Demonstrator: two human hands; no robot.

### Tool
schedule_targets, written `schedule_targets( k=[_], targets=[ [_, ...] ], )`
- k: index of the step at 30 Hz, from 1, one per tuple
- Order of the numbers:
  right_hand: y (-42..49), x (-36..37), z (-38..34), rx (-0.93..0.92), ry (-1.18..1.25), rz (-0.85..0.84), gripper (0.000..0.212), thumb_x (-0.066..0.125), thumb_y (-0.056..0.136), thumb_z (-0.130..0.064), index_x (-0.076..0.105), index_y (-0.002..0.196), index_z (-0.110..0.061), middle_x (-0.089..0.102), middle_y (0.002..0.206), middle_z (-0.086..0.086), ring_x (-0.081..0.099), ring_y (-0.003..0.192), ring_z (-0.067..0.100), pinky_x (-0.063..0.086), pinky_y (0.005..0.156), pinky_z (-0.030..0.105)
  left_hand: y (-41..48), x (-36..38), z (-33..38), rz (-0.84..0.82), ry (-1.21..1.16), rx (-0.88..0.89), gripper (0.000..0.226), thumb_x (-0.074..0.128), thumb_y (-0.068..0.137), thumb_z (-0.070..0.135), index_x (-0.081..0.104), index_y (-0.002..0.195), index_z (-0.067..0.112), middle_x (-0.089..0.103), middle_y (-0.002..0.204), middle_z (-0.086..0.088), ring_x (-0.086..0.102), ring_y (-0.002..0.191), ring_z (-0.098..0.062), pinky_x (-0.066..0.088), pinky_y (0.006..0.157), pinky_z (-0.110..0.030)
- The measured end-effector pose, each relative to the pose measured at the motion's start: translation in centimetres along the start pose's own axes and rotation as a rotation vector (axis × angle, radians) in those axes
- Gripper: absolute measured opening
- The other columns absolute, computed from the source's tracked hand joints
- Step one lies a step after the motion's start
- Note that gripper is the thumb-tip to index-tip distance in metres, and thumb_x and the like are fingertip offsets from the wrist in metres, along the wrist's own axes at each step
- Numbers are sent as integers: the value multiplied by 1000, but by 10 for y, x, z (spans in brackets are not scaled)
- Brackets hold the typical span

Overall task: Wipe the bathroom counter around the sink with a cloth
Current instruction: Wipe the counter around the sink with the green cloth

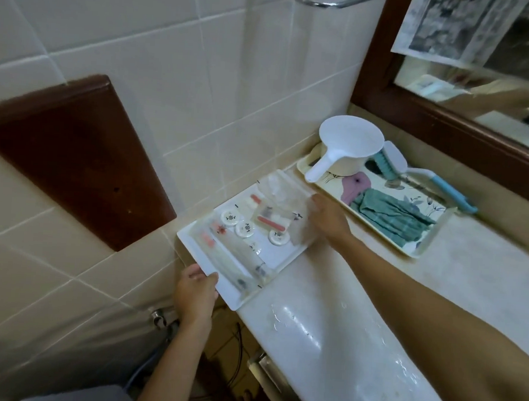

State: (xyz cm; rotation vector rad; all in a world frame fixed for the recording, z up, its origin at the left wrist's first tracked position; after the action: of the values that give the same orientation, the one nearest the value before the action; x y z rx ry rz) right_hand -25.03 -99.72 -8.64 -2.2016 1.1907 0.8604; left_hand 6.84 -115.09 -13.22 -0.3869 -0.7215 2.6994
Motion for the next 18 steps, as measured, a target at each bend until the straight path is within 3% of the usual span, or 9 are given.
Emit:
schedule_targets(
  k=[3, 5, 6, 8, 10, 12, 14, 16, 18],
  targets=[
    [-14, -39, 12, -79, -69, 171, 29, 49, 75, -10, 65, 99, -6, 66, 104, 10, 59, 95, 30, 49, 74, 38, -4, 1, 0, 18, 50, 67, 43, 69, 84, 6, 53, 124, 13, 68, 107, -3, 67, 91, -17, 54, 67, -30],
    [-20, -77, 25, -114, -220, 333, 14, 51, 72, -7, 61, 82, -4, 63, 89, 11, 55, 83, 32, 40, 61, 36, -13, 3, 5, 50, 89, 120, 54, 71, 82, 7, 48, 130, 15, 64, 116, -3, 66, 97, -19, 55, 68, -30],
    [-19, -92, 34, -108, -295, 374, 13, 54, 74, -7, 60, 85, -5, 61, 92, 14, 53, 86, 34, 38, 64, 37, -18, 4, 10, 73, 119, 147, 59, 72, 81, 8, 46, 132, 18, 59, 122, -4, 63, 101, -21, 56, 72, -33],
    [-12, -108, 57, -59, -424, 319, 31, 61, 79, -15, 58, 106, -2, 58, 110, 17, 50, 101, 37, 41, 78, 42, -34, 9, 21, 132, 229, 216, 66, 74, 80, 10, 43, 137, 23, 43, 135, -6, 54, 112, -22, 55, 82, -39],
    [-5, -107, 80, -19, -479, 199, 46, 62, 85, -29, 52, 121, -3, 54, 124, 16, 49, 112, 35, 42, 87, 43, -56, 22, 37, 148, 309, 340, 62, 73, 80, 11, 47, 134, 25, 33, 136, -1, 43, 120, -21, 50, 88, -37],
    [-3, -103, 94, 2, -472, 133, 47, 58, 89, -39, 51, 124, -7, 56, 126, 14, 51, 114, 33, 44, 88, 43, -81, 44, 52, 59, 306, 522, 51, 73, 79, 9, 54, 123, 26, 32, 128, 12, 39, 127, -19, 46, 94, -32],
    [-2, -102, 100, 13, -413, 131, 39, 56, 91, -40, 56, 117, -11, 60, 118, 12, 55, 108, 33, 46, 84, 42, -105, 68, 58, -60, 320, 668, 40, 70, 80, 4, 59, 112, 26, 37, 121, 16, 45, 122, -11, 43, 94, -18],
    [-2, -99, 106, 28, -367, 134, 32, 57, 92, -31, 59, 118, -13, 60, 120, 12, 54, 112, 33, 46, 87, 41, -122, 86, 56, -136, 345, 720, 37, 67, 82, 0, 60, 104, 28, 44, 112, 15, 51, 107, 0, 37, 83, -2],
    [-1, -100, 113, 63, -332, 149, 36, 59, 91, -24, 59, 127, -17, 57, 129, 10, 50, 121, 31, 43, 94, 40, -134, 101, 51, -185, 390, 744, 34, 65, 83, -1, 61, 100, 28, 50, 105, 16, 52, 99, 5, 37, 77, -1]
  ],
)
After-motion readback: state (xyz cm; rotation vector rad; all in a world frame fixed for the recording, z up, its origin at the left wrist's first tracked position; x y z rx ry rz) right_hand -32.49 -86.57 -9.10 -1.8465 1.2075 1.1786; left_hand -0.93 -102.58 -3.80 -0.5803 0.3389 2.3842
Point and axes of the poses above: each hand's wrist, its own y-axis towards the middle knuckle, its own x-axis out of the palm, z = x × y, the point moved 10 cm from there along y, towards the middle knuckle
